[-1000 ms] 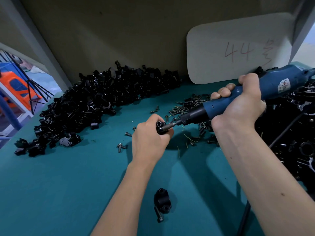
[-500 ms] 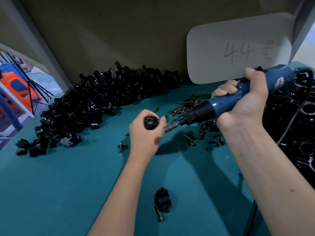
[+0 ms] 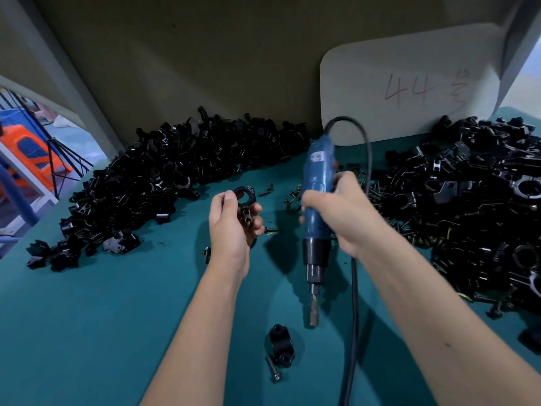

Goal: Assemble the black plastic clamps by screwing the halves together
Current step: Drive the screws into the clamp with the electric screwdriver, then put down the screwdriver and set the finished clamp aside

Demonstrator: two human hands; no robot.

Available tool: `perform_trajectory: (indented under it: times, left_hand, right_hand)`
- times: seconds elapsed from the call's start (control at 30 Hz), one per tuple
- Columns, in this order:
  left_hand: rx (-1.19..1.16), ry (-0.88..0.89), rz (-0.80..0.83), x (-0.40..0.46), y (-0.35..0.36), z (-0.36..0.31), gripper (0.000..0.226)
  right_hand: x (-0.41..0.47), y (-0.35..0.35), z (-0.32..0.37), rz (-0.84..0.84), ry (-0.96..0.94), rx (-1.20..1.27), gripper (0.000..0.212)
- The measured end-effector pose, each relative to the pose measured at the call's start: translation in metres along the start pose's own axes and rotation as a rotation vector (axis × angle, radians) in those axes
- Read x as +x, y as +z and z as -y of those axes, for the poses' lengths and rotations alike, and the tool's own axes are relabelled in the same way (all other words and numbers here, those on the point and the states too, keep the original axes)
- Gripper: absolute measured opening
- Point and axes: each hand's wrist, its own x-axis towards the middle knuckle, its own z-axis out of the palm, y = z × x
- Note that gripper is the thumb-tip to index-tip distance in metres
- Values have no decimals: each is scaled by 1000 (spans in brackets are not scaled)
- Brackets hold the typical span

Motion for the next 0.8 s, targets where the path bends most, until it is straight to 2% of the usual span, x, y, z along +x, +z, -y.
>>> perform_trajectory:
  times: [0.13,0.2,0.4,0.5,0.63,0.7,0.8]
  left_hand:
    - [130,46,29,1,0,2,25]
    - [164,66,62,0,0,2,26]
    - [186,129,120,-6,3,4,27]
    - [242,180,157,-11,9,6,34]
    - [479,298,173,-25,26,7,49]
    - [636,379,146,-32,33,5,52]
    - [825,506,186,-37,57,6,40]
  right_hand:
    - [-1,13,-16,-93,-259,-642,41]
    - [-2,17,-22,-95,-298,-796,41]
    - [0,16,-29,-144,-365,-868,46]
    - [-1,12,-17,-184,-510,-713,42]
    - [-11,4,5,72,-475,-439,16]
    - [-15,-7,12,67,-520,-491,10]
    - [-17,-41,27,-13,-524,-584,11]
